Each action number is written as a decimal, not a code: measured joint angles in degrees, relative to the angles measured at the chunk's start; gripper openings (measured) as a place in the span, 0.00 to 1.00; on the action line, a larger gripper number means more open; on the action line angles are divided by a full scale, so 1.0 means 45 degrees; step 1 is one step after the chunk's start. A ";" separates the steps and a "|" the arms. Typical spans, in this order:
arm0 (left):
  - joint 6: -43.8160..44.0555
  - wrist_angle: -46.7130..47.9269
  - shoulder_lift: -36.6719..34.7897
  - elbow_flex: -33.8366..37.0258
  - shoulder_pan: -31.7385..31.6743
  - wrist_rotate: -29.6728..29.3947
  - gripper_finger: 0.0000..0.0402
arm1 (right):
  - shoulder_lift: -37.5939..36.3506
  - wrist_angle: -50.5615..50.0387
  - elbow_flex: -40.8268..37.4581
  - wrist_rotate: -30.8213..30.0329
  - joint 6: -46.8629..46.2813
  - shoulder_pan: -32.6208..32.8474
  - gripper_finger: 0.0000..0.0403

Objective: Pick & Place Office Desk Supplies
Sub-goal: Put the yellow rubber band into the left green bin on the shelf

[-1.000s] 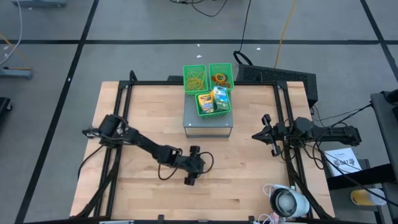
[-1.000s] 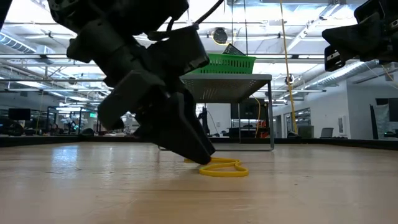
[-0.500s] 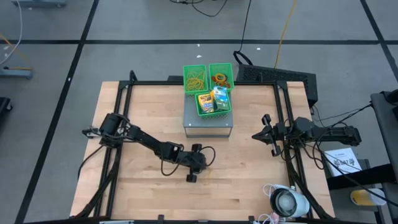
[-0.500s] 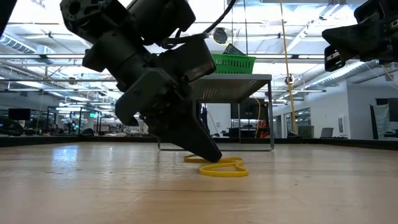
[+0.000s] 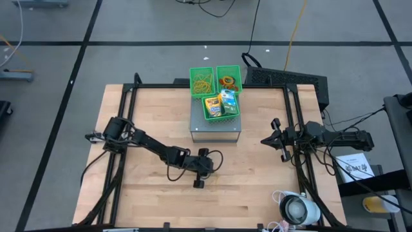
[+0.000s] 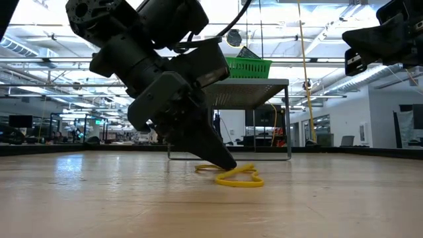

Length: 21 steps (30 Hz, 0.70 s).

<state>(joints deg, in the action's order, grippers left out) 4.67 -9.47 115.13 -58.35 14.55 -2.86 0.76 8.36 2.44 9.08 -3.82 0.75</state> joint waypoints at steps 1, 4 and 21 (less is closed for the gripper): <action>0.0004 -0.0015 -0.0047 0.0005 0.0019 -0.0021 0.01 | 0.0004 0.0004 0.0000 0.0000 -0.0004 -0.0004 0.00; -0.0002 -0.0133 -0.0174 0.0020 0.0112 -0.0141 0.01 | 0.0001 0.0001 0.0000 0.0001 -0.0004 -0.0004 0.00; -0.0398 0.0063 -0.1170 0.0039 0.0549 -0.0292 0.01 | -0.0001 0.0009 0.0000 -0.0001 -0.0004 -0.0004 0.00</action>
<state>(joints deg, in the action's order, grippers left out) 2.88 -9.18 109.86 -58.17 17.02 -4.18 0.75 8.40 2.44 9.08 -3.84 0.73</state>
